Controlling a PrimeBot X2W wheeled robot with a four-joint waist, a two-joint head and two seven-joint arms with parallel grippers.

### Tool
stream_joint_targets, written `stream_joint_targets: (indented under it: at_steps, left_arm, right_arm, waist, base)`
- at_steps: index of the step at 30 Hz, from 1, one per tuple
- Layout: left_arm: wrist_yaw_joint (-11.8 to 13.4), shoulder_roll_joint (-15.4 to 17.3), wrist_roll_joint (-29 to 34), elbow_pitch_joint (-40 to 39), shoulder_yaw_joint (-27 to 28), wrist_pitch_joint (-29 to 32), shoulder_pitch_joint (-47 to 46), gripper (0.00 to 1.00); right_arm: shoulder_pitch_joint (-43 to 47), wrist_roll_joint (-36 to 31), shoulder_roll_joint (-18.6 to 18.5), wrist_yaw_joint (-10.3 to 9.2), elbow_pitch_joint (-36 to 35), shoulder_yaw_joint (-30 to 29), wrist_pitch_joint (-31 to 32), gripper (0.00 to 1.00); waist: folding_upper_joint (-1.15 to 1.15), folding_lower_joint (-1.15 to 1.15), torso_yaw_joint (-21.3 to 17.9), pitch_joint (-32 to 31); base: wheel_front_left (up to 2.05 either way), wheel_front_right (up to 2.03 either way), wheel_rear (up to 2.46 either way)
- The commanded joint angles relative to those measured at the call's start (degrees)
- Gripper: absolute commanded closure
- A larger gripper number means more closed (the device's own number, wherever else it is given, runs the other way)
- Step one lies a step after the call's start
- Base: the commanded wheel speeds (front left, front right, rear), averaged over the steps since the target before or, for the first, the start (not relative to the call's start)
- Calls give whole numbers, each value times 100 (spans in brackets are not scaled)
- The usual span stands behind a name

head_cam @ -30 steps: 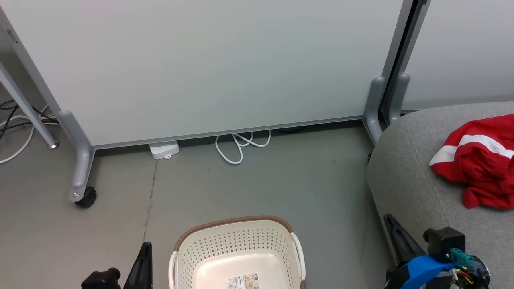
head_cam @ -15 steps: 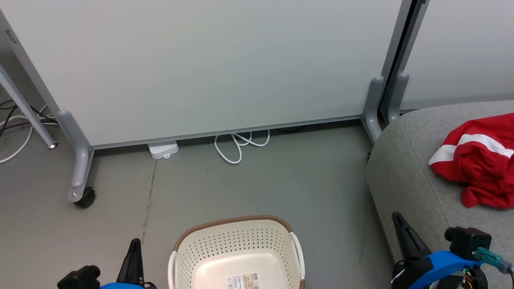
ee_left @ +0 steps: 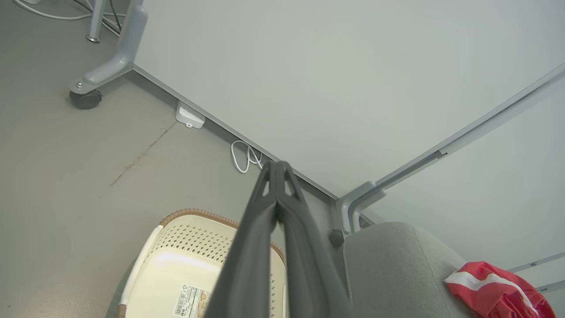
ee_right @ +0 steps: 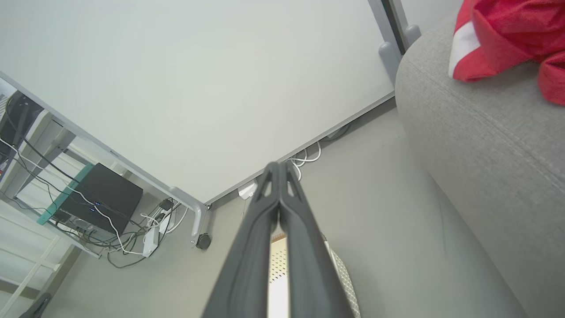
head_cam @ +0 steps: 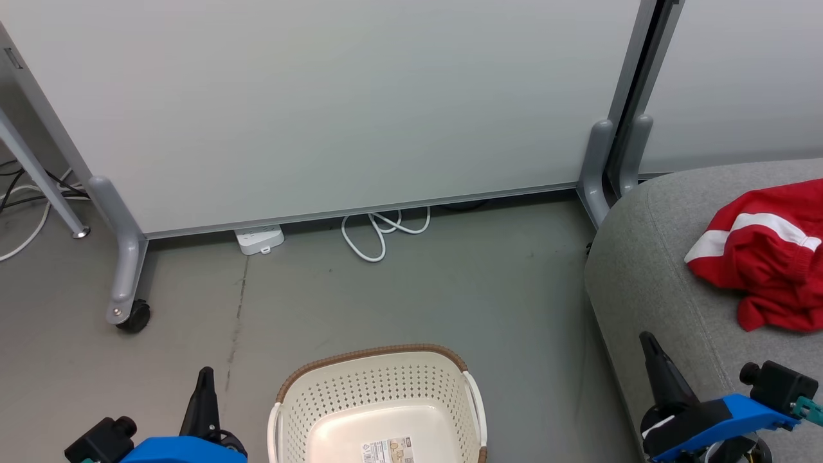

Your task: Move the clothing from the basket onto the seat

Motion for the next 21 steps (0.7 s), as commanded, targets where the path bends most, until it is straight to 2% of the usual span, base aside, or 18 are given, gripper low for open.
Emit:
stream_joint_targets:
  at_steps: [1,21]
  left_arm:
    - [-15,6,-154,-107,49,32,-182,100]
    - [-24,-41,-1459,-292,258,413,-327,100]
  right_arm:
    - [-179,184,5,1,-85,-28,12,100]
    - [-271,1724,14,2,-83,-166,176,100]
  waist:
    - [0,0,-1,1]
    - [0,0,-29,17]
  base:
    - [0,0,0]
    - [0,0,0]
